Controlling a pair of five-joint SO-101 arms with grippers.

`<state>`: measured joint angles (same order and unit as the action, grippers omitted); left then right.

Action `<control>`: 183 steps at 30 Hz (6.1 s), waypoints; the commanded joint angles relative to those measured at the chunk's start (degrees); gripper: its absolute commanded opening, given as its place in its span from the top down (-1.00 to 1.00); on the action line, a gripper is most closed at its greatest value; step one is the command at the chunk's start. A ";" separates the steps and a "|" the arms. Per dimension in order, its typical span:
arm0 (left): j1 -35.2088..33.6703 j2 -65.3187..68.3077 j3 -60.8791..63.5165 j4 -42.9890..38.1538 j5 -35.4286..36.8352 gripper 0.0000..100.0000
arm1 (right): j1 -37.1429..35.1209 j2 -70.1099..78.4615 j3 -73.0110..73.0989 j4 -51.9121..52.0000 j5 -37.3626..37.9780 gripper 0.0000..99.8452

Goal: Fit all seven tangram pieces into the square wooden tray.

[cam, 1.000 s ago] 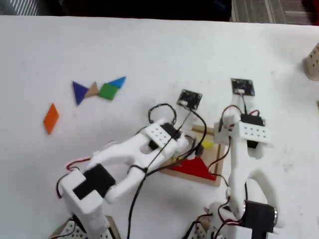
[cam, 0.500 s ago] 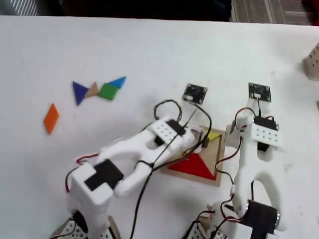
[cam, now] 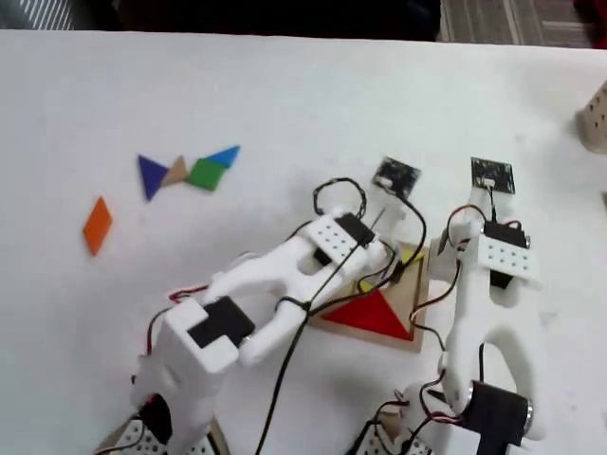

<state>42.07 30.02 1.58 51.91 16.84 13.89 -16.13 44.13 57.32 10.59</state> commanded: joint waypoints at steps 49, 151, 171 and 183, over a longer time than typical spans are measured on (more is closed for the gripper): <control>-21.05 0.40 -14.24 -4.04 -2.29 0.96 | 3.03 -4.88 0.44 0.04 1.05 0.94; -41.10 -5.23 0.70 -24.44 4.75 0.96 | -25.63 66.68 -82.46 7.34 0.70 0.83; -41.71 -5.67 0.70 -16.88 4.66 0.96 | -20.62 67.65 -88.00 29.85 6.51 0.96; -41.63 -13.76 7.91 -14.77 4.31 0.96 | -22.11 34.33 -35.16 3.03 4.40 0.96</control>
<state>0.48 22.73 7.21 36.97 21.76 -7.12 28.62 -3.60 64.97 15.43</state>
